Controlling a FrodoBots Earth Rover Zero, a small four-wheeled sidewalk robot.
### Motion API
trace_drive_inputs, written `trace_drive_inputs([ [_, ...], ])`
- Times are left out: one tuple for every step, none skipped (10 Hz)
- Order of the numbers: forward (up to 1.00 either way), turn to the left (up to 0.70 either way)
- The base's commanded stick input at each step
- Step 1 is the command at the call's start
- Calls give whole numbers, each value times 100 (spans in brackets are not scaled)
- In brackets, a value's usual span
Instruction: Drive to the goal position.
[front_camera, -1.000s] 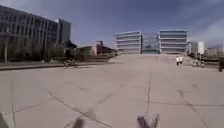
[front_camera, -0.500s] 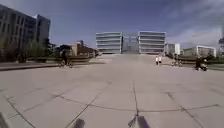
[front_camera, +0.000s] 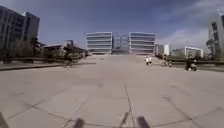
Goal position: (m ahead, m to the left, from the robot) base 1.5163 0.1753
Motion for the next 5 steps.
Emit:
trace_drive_inputs([
  [69,0],
  [69,0],
  [69,0],
  [69,0],
  [69,0],
])
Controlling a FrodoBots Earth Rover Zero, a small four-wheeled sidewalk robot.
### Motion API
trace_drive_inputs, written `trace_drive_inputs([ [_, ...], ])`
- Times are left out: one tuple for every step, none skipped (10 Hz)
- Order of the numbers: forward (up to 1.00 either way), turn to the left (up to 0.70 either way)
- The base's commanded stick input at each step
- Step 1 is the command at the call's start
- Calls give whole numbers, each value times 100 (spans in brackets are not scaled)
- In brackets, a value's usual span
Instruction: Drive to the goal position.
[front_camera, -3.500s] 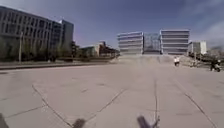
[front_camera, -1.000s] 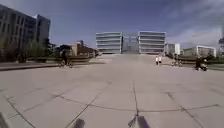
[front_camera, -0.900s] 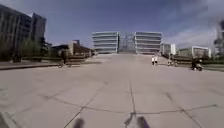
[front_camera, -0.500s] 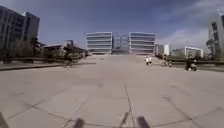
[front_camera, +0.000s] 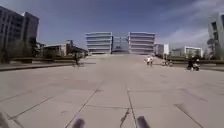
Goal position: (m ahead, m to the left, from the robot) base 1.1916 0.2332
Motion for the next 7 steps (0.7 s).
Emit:
trace_drive_inputs([
  [69,0],
  [69,0],
  [69,0],
  [69,0],
  [69,0],
  [69,0],
  [69,0],
])
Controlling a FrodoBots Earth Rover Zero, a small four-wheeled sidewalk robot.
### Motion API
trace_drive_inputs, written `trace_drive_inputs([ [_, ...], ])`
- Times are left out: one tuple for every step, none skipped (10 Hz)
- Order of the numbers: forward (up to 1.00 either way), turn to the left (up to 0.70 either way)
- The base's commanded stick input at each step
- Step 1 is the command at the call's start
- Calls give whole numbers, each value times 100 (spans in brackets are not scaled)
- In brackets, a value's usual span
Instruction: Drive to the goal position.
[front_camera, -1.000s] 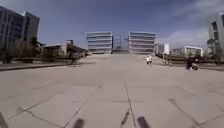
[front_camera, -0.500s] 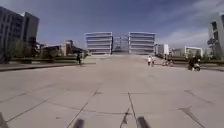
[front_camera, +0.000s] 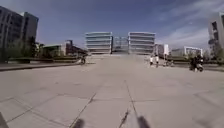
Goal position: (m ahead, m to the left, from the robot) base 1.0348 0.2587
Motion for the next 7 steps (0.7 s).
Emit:
trace_drive_inputs([
  [69,0],
  [69,0],
  [69,0],
  [69,0],
  [69,0],
  [69,0],
  [69,0],
])
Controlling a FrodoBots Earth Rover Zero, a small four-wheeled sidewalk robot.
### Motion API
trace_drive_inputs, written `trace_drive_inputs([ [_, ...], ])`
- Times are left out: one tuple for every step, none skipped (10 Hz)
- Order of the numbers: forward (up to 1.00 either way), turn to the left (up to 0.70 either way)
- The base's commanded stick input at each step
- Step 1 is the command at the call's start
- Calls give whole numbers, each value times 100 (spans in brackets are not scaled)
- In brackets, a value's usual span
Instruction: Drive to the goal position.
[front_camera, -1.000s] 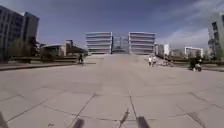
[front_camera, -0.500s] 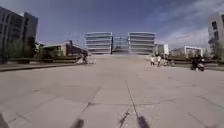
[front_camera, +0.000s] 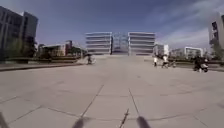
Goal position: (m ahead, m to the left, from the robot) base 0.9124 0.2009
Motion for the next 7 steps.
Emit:
trace_drive_inputs([
  [69,0],
  [69,0],
  [69,0],
  [69,0],
  [69,0],
  [69,0],
  [69,0],
])
